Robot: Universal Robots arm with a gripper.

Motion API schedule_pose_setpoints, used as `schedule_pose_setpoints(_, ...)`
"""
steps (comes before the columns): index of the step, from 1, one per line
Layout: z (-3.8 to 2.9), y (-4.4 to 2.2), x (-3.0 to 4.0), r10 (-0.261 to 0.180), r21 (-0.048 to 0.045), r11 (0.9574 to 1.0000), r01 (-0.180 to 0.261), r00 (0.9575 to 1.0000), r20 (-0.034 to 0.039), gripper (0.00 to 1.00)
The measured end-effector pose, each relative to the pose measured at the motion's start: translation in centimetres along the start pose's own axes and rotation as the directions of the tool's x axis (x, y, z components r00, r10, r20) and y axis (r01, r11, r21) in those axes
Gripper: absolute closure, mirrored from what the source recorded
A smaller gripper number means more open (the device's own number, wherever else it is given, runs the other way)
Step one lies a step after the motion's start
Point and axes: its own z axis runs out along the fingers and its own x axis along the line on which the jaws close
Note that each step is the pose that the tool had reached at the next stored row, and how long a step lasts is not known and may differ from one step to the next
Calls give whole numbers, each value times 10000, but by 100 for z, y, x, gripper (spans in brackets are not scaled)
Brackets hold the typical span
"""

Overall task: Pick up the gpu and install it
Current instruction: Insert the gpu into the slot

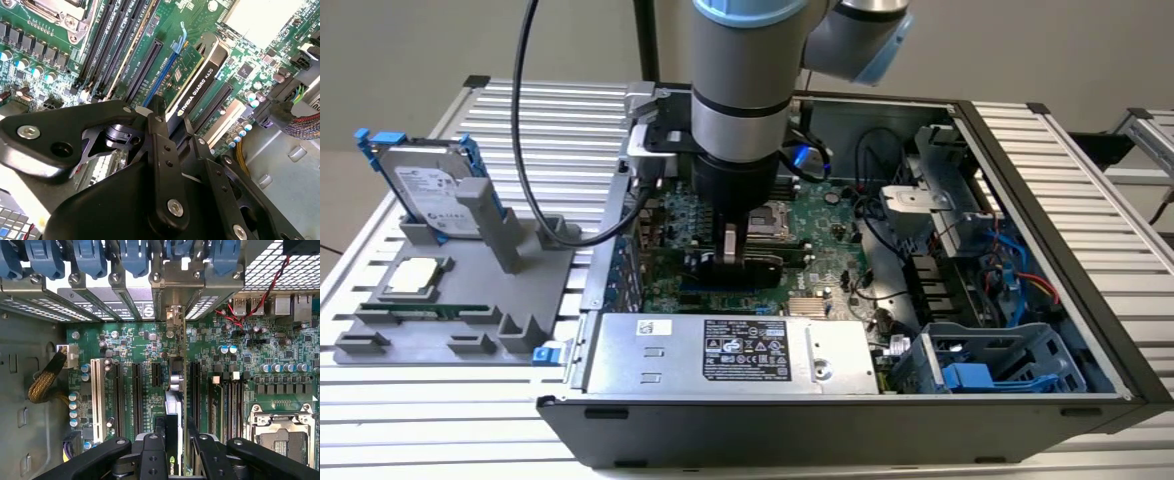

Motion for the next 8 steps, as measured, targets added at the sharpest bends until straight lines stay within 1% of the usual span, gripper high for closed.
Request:
schedule_pose_setpoints(4, 31, -1, 0, -1, 2, 10000, 1, 10000, 3, 100)
schedule_pose_setpoints(8, 46, -1, 1, -1, -2, 10000, 1, 10000, -5, 100)
